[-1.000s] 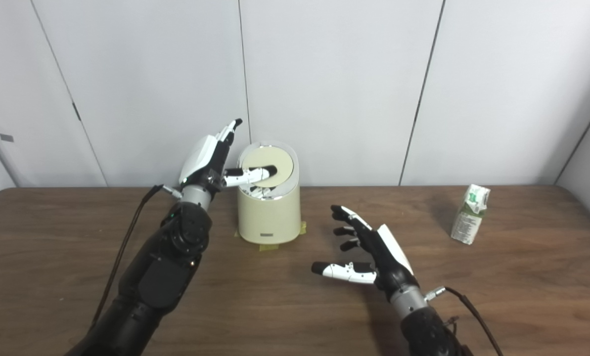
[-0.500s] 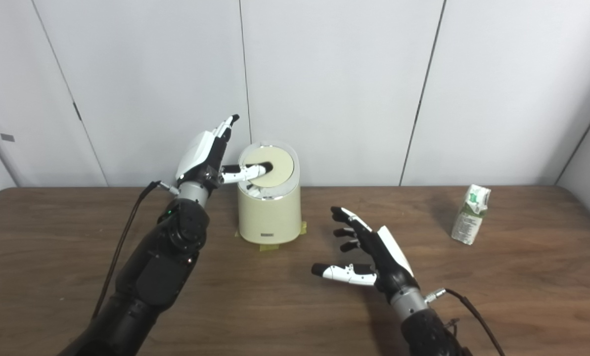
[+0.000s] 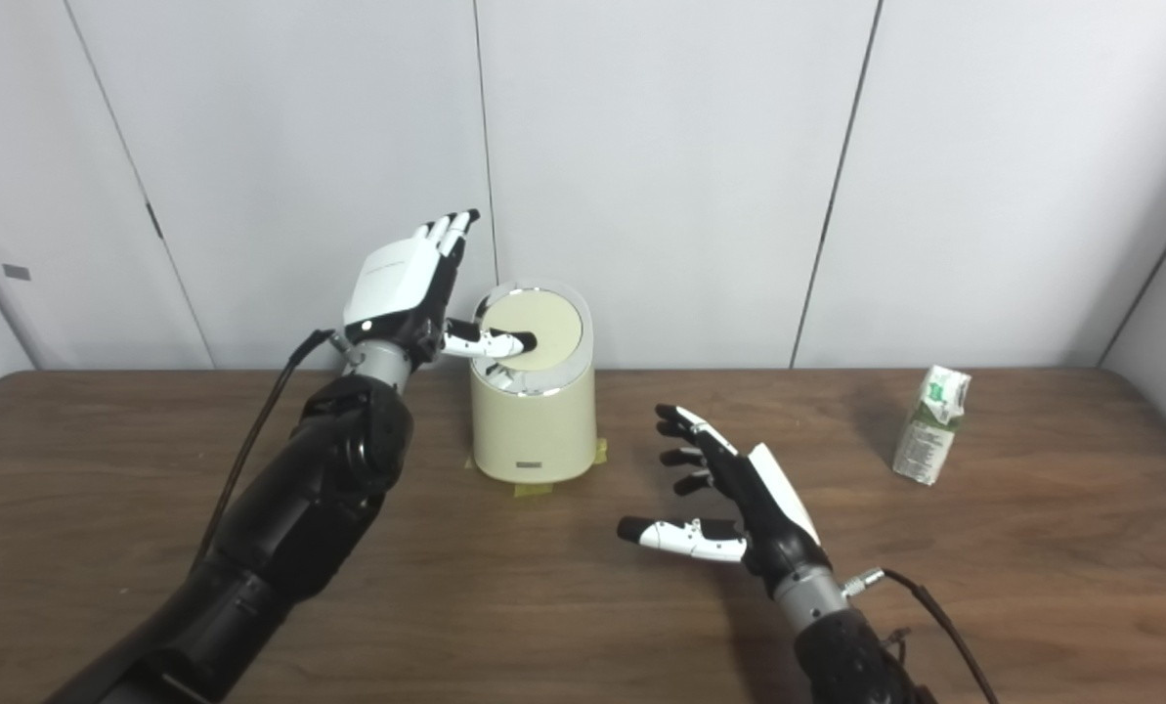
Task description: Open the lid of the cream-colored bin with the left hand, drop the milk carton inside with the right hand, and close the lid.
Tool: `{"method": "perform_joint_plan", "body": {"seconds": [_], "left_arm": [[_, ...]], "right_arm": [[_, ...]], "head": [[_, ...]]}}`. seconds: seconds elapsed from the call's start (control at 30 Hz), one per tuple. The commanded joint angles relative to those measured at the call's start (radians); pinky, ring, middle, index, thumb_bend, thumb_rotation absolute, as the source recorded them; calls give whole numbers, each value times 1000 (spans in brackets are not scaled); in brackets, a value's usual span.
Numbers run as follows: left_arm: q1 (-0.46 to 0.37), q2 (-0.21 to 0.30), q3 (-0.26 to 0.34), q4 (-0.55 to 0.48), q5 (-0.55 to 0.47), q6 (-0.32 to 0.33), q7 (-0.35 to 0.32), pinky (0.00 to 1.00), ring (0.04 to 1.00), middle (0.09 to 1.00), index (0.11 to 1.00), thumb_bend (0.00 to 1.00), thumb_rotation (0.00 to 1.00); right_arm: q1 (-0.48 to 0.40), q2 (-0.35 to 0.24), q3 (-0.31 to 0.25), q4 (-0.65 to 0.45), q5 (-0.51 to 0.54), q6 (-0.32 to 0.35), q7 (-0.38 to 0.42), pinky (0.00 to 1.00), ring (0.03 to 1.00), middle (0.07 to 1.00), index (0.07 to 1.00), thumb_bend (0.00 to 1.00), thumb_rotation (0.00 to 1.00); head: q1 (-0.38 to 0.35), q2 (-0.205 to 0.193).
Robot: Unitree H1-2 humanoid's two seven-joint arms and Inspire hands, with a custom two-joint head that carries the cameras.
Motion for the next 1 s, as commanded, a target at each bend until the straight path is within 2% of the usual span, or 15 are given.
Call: {"method": "perform_joint_plan", "body": {"seconds": [0.0, 0.17, 0.3, 0.37, 0.43, 0.5, 0.6, 0.67, 0.73, 0.9, 0.97], "left_arm": [[-38, 23, -28, 0, 58, 4, -25, 915, 1000, 1000, 1000, 1000, 166], [-43, 42, -71, 5, 112, -6, -41, 957, 1000, 1000, 1000, 1000, 200], [-49, 69, -124, -3, 174, 3, -107, 995, 1000, 1000, 1000, 1000, 232], [-40, 68, -114, -15, 163, 10, -121, 993, 1000, 1000, 1000, 1000, 238], [-27, 55, -75, -25, 134, 13, -85, 936, 1000, 1000, 1000, 1000, 260], [-10, 29, -5, -47, 71, 8, -40, 884, 990, 1000, 1000, 995, 308], [4, -1, 95, -83, -25, -17, -13, 836, 967, 1000, 1000, 894, 417], [8, -14, 152, -94, -79, -38, 6, 793, 951, 992, 1000, 862, 469], [10, -17, 195, -106, -118, -47, 11, 754, 944, 992, 1000, 854, 470], [20, -18, 274, -146, -186, -43, 10, 729, 947, 1000, 1000, 868, 503], [28, -23, 322, -171, -241, -39, -1, 758, 959, 1000, 1000, 871, 525]], "right_arm": [[-26, -7, -12, -37, 15, -28, -8, 634, 777, 867, 903, 731, 447], [-26, -5, -10, -42, 9, -21, -10, 640, 781, 869, 903, 731, 450], [-29, -5, -10, -30, 7, -34, -15, 633, 772, 862, 900, 729, 456], [-27, -4, -11, -31, 10, -36, -16, 632, 771, 864, 901, 723, 457], [-23, -2, -13, -30, 13, -38, -18, 631, 774, 866, 899, 725, 458], [-20, -3, -12, -34, 9, -31, -18, 632, 775, 866, 899, 721, 460], [-17, -5, -12, -36, 9, -29, -15, 638, 778, 868, 902, 711, 468], [-18, -5, -13, -34, 9, -29, -16, 646, 778, 866, 900, 708, 468], [-18, -4, -13, -34, 7, -27, -18, 648, 777, 864, 900, 709, 472], [-16, -6, -14, -37, 11, -28, -14, 645, 777, 867, 902, 701, 461], [-15, -6, -15, -40, 14, -27, -12, 649, 782, 869, 902, 695, 450]], "head": [[-1, 0], [1, 2], [0, 2], [-3, 2], [1, 2], [3, 1], [3, 1], [4, 0], [5, -1], [4, 1], [5, 1]]}}
